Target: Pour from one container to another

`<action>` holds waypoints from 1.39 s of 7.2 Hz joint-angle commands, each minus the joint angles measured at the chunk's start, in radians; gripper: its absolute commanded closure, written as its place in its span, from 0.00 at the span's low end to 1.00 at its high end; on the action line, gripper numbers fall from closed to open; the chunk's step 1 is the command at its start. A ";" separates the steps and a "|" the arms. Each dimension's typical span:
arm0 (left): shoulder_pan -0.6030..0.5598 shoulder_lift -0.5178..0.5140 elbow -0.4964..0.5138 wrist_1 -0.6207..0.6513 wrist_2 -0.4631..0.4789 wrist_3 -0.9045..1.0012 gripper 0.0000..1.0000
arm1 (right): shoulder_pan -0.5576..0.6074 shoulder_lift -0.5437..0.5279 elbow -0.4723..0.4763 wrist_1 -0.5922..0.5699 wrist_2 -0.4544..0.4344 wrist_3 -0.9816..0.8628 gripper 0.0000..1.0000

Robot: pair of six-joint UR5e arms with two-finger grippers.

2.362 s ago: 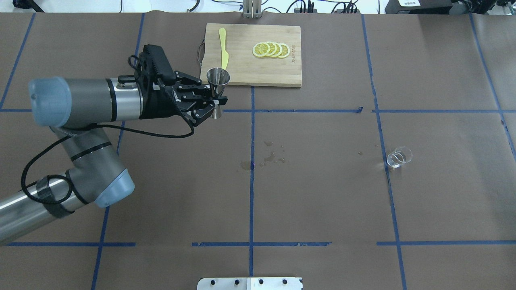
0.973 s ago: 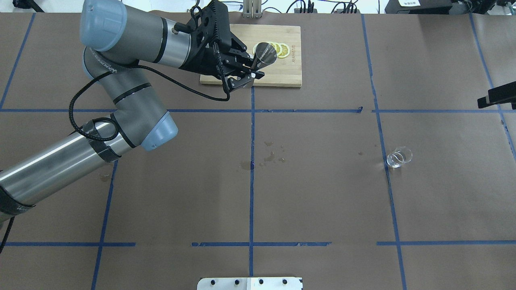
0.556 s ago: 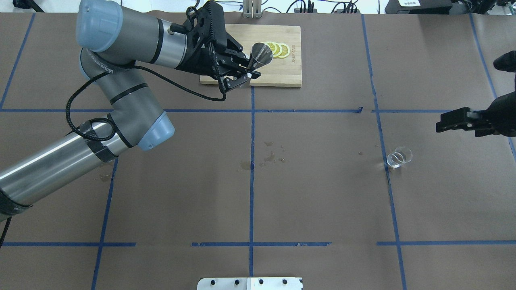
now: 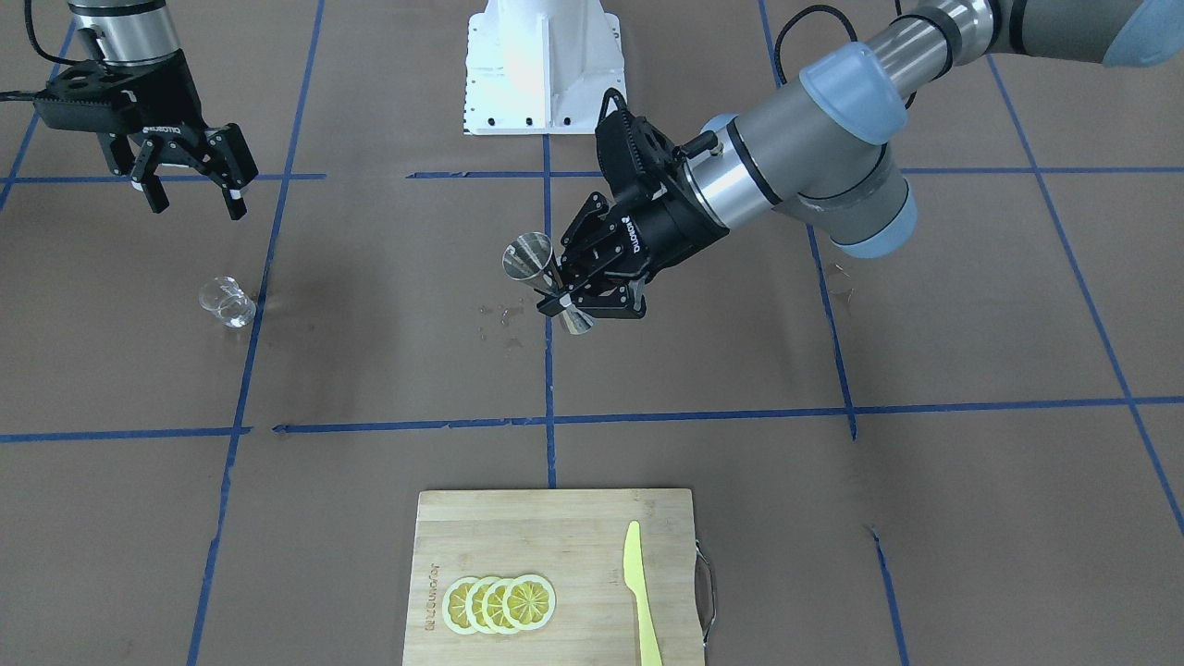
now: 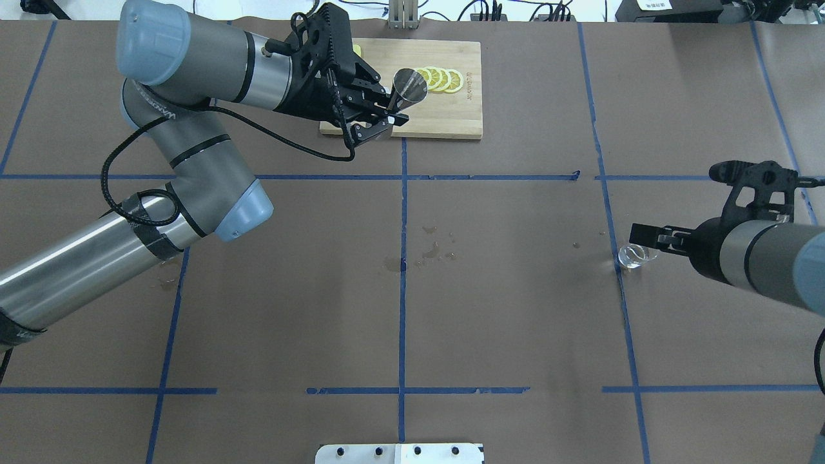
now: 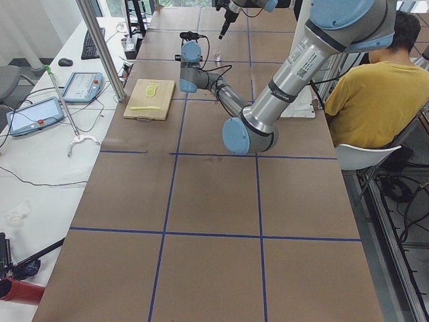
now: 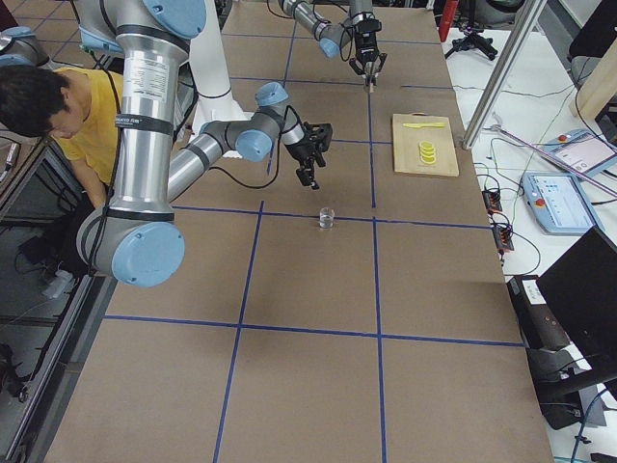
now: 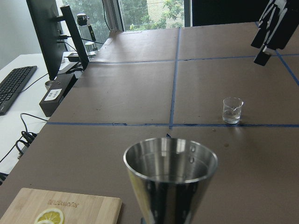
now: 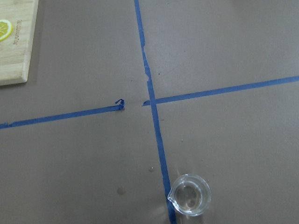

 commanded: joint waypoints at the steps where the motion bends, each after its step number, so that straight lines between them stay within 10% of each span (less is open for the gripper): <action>1: -0.001 0.006 -0.001 -0.001 0.001 0.000 1.00 | -0.180 -0.020 -0.037 0.009 -0.298 0.095 0.00; 5: -0.001 0.014 -0.001 -0.004 0.001 0.000 1.00 | -0.337 -0.098 -0.343 0.425 -0.703 0.114 0.00; 10: -0.001 0.028 -0.008 -0.004 0.001 0.000 1.00 | -0.431 -0.036 -0.511 0.432 -0.960 0.198 0.00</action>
